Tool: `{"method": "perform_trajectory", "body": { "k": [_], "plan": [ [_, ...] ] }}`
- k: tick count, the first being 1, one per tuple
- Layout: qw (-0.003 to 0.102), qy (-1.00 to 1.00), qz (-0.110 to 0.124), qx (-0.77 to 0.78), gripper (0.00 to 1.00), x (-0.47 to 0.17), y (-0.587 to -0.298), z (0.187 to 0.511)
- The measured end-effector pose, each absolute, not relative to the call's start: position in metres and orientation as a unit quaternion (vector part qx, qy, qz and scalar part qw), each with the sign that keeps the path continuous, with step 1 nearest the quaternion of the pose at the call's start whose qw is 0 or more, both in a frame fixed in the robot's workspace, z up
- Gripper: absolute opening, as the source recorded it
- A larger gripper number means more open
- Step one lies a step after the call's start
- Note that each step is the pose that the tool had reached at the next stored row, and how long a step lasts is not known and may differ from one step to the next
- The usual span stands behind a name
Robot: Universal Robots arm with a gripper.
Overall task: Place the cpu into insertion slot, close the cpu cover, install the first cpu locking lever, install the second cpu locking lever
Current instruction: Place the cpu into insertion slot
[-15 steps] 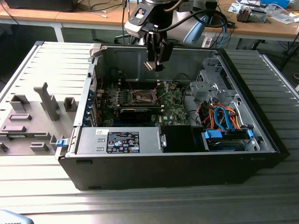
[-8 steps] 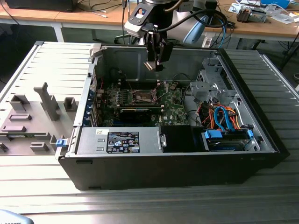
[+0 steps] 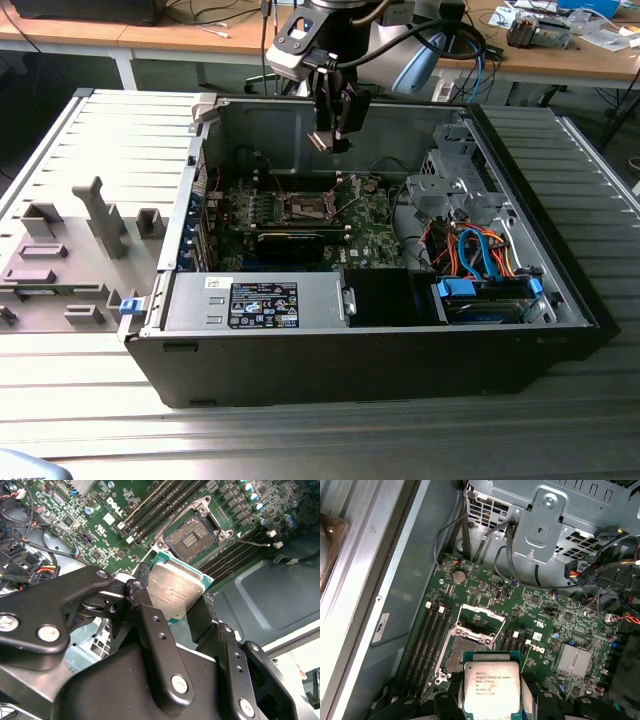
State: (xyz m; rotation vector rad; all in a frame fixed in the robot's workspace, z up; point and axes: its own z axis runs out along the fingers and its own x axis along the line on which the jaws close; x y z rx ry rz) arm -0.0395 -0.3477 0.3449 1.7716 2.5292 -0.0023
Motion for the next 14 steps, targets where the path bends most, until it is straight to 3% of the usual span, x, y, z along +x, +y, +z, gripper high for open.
{"method": "perform_trajectory", "body": {
  "k": [14],
  "plan": [
    [0.027,0.816,-0.001,0.577,0.55,-0.0395,-0.3477,0.3449]
  ]
}}
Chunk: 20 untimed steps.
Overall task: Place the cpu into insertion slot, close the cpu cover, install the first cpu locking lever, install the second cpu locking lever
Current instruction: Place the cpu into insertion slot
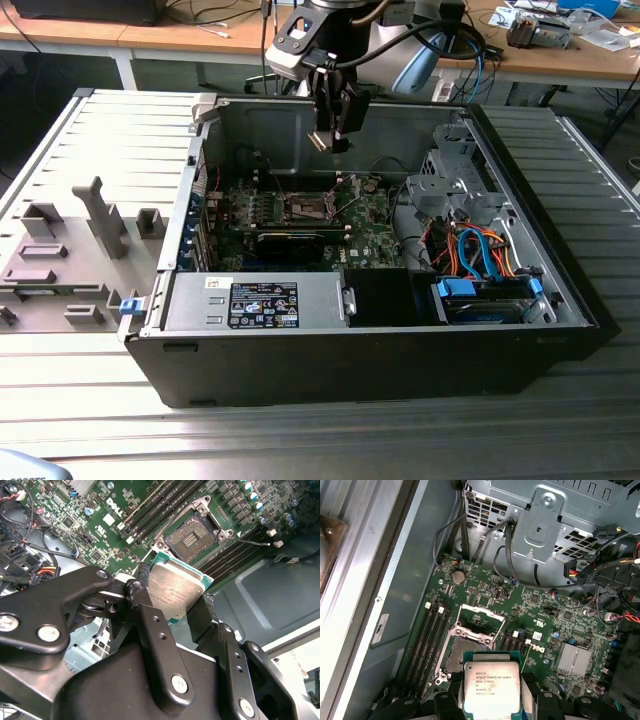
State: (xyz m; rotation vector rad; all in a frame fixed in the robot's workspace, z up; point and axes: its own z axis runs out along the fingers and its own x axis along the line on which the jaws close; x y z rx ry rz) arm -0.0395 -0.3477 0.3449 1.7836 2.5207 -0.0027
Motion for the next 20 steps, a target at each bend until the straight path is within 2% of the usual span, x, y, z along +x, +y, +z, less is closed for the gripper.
{"method": "perform_trajectory", "body": {
  "k": [20],
  "plan": [
    [0.027,0.811,-0.001,0.585,0.55,-0.0395,-0.3477,0.3449]
  ]
}}
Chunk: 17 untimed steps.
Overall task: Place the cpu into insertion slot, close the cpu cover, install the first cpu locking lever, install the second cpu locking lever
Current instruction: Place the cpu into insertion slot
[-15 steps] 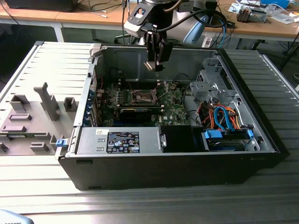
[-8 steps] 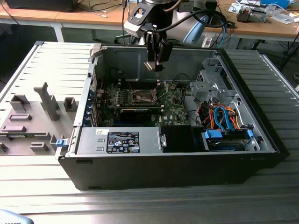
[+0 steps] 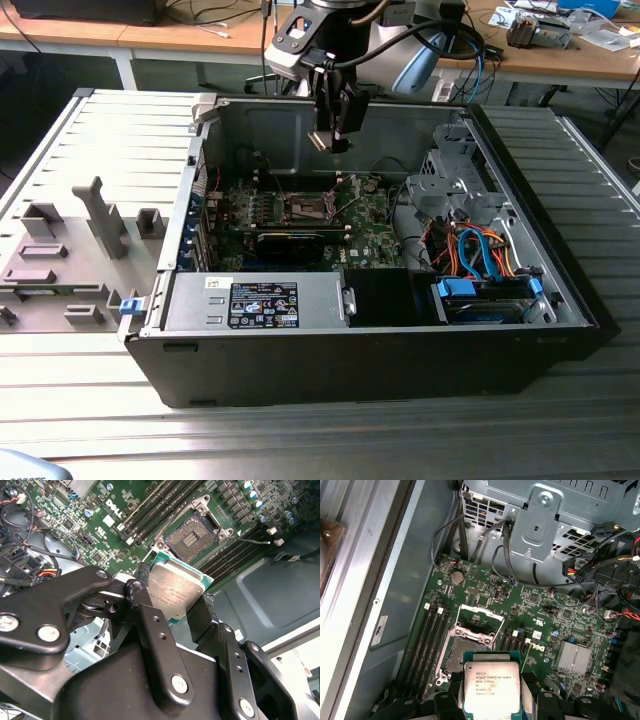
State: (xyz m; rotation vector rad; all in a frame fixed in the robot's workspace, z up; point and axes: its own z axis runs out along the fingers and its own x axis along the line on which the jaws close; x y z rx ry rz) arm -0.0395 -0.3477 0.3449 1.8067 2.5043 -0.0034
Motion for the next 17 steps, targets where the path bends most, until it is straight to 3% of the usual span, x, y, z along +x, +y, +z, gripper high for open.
{"method": "perform_trajectory", "body": {
  "k": [17],
  "plan": [
    [0.027,0.805,-0.001,0.593,0.55,-0.0395,-0.3477,0.3449]
  ]
}}
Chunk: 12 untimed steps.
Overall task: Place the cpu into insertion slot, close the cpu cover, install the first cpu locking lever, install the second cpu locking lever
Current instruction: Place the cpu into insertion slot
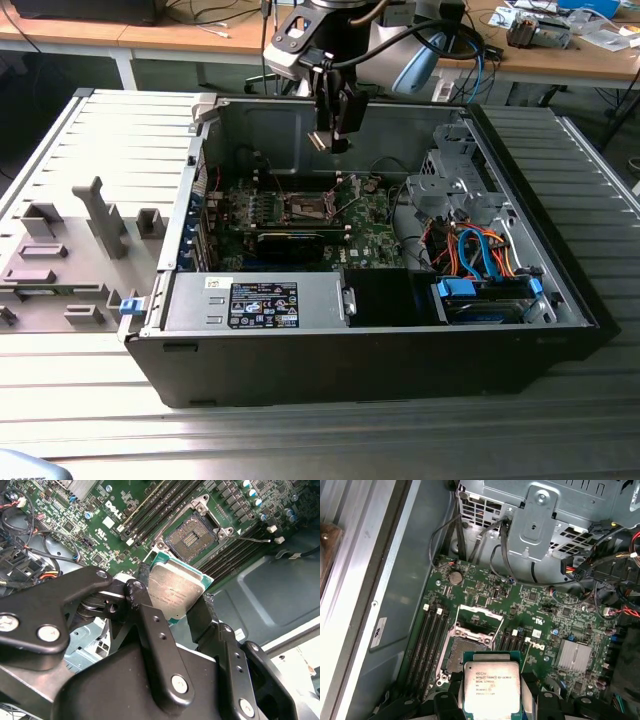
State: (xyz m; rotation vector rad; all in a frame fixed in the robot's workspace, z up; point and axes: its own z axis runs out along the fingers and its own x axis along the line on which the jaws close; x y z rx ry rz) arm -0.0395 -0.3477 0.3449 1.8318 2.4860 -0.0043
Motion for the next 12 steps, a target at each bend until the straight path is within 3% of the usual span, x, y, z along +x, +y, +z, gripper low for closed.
{"method": "perform_trajectory", "body": {
  "k": [12],
  "plan": [
    [0.027,0.801,-0.002,0.598,0.55,-0.0395,-0.3477,0.3449]
  ]
}}
